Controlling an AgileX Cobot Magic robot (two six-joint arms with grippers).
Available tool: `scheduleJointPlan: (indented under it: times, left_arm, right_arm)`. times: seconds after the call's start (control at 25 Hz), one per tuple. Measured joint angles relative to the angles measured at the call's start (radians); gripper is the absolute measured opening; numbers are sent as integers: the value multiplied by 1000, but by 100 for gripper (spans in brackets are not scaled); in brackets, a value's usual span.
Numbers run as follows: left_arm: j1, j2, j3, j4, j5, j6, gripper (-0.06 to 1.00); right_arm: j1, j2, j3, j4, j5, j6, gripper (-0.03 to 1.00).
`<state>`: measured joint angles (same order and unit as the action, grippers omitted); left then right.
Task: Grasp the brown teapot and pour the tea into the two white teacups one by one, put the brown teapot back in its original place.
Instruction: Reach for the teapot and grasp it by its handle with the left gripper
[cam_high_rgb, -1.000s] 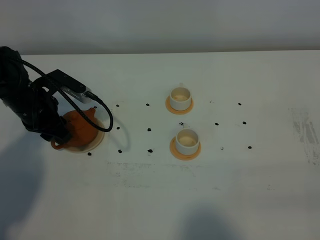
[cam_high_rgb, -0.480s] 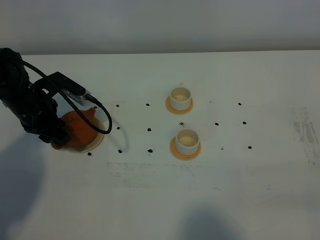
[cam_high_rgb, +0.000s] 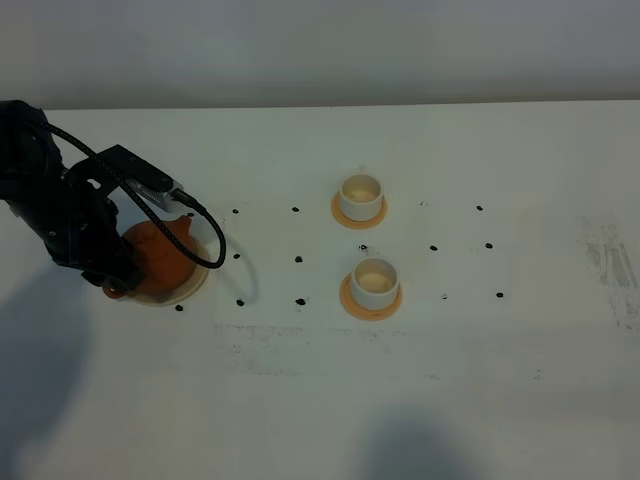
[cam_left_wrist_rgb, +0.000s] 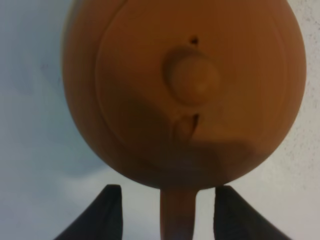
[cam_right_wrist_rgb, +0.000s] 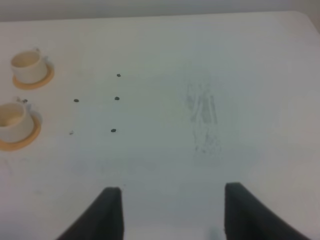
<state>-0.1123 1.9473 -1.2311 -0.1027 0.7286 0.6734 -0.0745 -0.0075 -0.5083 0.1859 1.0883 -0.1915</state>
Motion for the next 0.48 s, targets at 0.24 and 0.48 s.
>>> scheduleJointPlan:
  times: [0.24,0.48]
  left_arm:
    - [-5,0,0,-5,3,0,44]
    - [-8,0,0,-22,14,-3,44]
  right_arm:
    - [0,0,0,0,0,0,44]
    - [0,0,0,0,0,0,44]
